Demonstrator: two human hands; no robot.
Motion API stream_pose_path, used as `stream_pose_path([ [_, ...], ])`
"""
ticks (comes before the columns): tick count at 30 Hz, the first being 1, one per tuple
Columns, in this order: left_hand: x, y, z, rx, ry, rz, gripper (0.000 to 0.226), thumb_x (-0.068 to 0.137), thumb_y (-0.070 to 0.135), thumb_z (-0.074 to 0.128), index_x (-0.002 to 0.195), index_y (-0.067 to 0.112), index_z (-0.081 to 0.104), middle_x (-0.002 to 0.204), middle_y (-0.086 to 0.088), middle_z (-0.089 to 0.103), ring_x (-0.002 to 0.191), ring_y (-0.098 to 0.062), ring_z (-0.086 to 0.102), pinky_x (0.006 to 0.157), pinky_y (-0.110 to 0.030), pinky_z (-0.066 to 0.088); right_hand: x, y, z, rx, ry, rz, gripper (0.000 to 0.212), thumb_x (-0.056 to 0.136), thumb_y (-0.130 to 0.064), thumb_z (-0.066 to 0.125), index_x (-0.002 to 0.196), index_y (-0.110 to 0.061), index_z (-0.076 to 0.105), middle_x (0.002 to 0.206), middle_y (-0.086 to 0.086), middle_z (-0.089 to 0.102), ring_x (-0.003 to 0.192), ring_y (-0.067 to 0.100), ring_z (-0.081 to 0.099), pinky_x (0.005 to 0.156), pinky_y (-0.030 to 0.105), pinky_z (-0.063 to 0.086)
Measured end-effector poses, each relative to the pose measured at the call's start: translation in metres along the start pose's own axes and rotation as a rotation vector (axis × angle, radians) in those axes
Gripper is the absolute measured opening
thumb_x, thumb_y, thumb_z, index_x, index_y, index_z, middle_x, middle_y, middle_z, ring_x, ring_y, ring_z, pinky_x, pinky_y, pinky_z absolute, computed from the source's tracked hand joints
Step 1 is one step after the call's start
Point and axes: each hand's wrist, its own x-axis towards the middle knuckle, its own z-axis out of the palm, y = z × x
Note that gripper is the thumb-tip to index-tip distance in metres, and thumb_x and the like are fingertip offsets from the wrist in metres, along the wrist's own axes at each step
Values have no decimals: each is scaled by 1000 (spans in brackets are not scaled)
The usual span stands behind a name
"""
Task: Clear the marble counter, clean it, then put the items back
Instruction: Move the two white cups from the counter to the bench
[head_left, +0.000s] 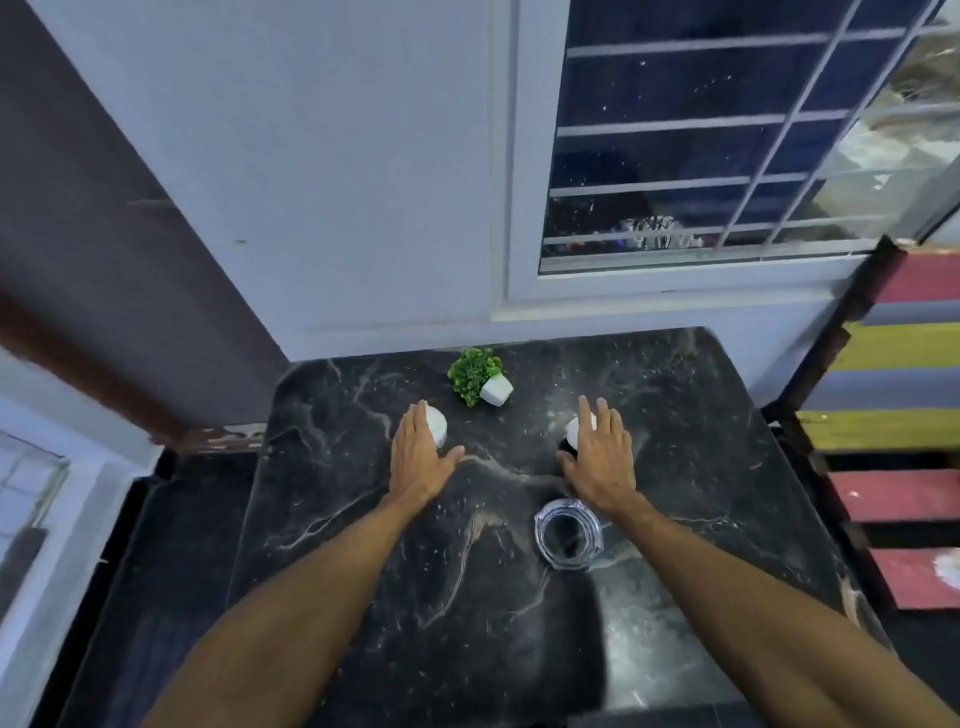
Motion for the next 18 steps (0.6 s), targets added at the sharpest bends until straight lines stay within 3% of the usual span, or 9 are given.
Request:
stream_pose_path([
  [4, 29, -10, 9, -74, -24, -128, 108, 84, 32, 86, 164, 11, 17, 171, -11, 22, 158, -30, 23, 128, -43, 22, 25, 2, 16, -3, 4, 108, 90, 86, -36, 72, 155, -11, 19, 152, 21, 33, 137, 40, 38, 111, 50, 37],
  [11, 46, -23, 20, -156, 36, -133, 79, 86, -1, 79, 155, 11, 42, 155, -8, 45, 144, -30, 40, 122, -44, 35, 46, 5, 34, -49, -30, 147, 75, 83, -19, 75, 146, -9, 35, 135, 17, 48, 117, 37, 53, 99, 43, 46],
  [14, 43, -22, 19, -211, 80, -146, 83, 79, 0, 85, 152, 11, 48, 150, -9, 52, 141, -29, 45, 119, -43, 38, 48, 12, 35, 4, 4, 170, 65, 78, -9, 73, 137, -9, 46, 129, 16, 53, 113, 36, 55, 96, 41, 47],
  [18, 29, -6, 18, -275, 88, -101, 85, 71, 9, 93, 145, 13, 53, 141, -8, 59, 132, -27, 49, 107, -35, 41, 34, 20, 27, 279, 97, 172, 61, 72, -16, 78, 127, -9, 53, 122, 10, 57, 108, 30, 58, 89, 39, 48],
])
